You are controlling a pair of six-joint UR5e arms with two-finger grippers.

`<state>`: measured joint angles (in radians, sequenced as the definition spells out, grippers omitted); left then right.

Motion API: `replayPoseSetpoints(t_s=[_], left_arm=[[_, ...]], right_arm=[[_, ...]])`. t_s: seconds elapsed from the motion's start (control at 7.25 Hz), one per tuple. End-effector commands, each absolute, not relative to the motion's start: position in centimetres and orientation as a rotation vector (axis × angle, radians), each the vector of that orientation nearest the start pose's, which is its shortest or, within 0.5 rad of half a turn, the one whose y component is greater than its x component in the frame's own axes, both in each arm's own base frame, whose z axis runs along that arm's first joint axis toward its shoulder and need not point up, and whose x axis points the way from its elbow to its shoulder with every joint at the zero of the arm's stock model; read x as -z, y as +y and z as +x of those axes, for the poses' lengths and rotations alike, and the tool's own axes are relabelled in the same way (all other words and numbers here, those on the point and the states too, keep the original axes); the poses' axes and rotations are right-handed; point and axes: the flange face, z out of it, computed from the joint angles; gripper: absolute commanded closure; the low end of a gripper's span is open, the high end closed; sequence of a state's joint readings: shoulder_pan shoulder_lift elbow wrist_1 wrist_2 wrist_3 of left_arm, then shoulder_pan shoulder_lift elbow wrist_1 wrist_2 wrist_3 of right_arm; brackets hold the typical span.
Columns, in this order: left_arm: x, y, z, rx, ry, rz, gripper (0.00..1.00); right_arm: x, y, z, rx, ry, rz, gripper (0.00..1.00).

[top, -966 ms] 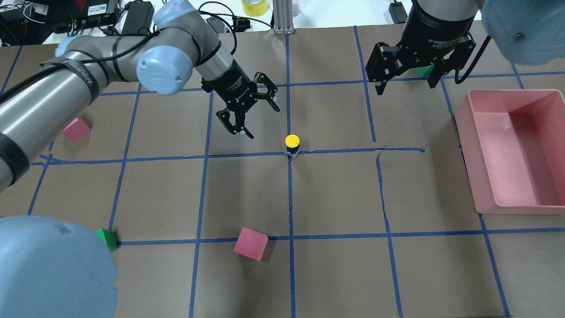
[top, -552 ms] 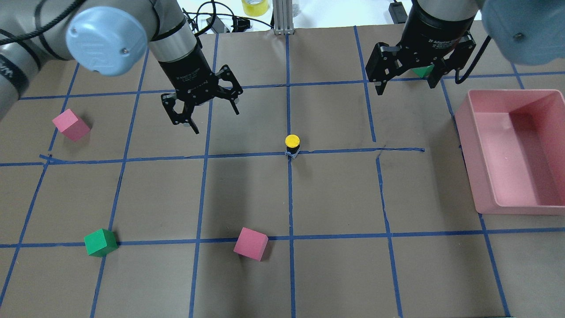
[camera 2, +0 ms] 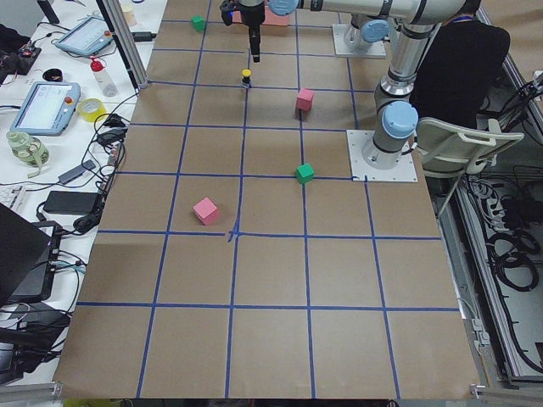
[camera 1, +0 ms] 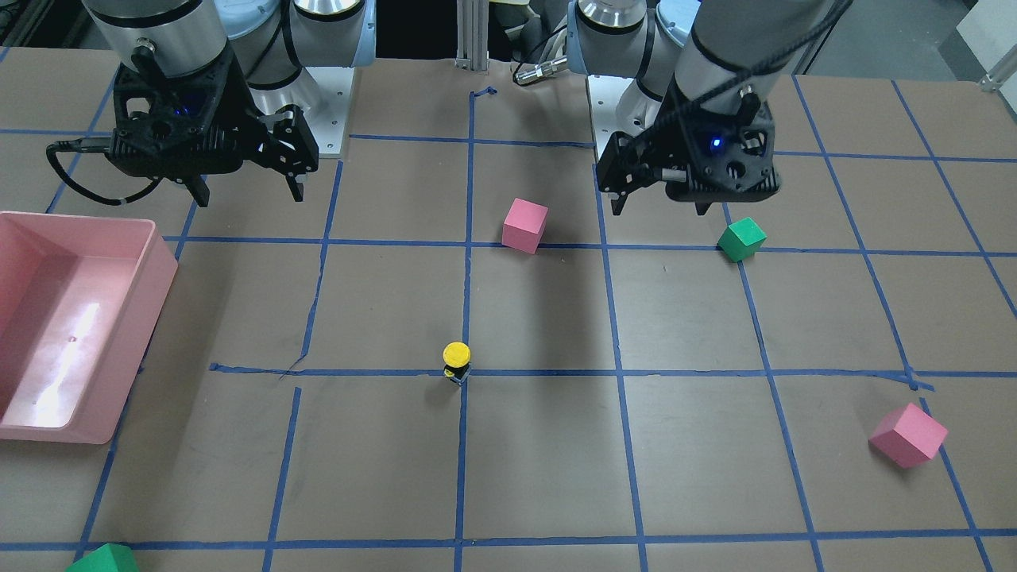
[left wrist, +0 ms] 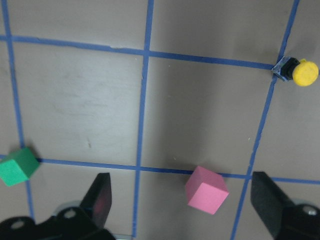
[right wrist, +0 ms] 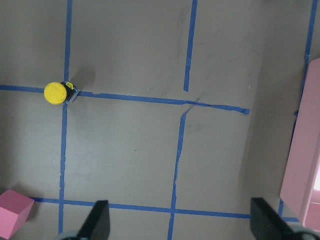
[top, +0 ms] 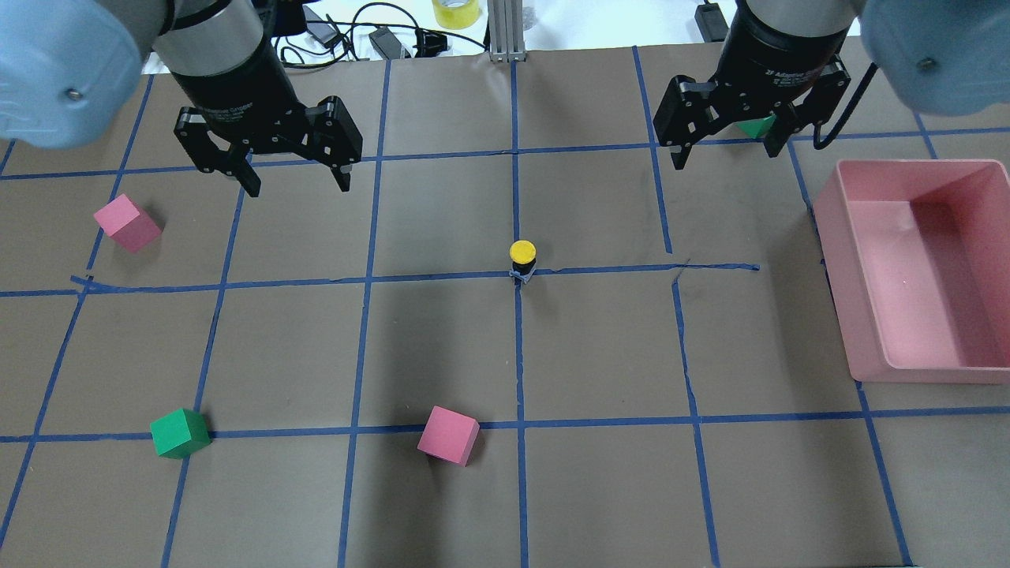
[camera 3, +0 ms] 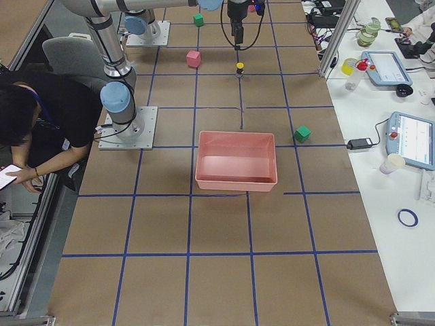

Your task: Align button upright

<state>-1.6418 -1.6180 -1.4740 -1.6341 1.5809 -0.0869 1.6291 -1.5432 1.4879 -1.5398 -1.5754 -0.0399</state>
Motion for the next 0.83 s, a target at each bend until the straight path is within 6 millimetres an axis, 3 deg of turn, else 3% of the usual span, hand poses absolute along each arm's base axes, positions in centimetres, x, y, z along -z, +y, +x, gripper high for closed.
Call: replayPoseSetpoints(t_s=[0.0, 0.69], left_arm=[[-52.03, -49.14, -16.67, 0.083, 3.127, 0.007, 0.00], [-51.37, -48.58, -16.66, 0.093, 3.130, 0.009, 0.00]], right_arm=[[-51.17, -49.67, 16.21, 0.036, 3.142, -0.154, 0.00], [-50.96, -49.65, 16.20, 0.031, 3.142, -0.154, 0.00]])
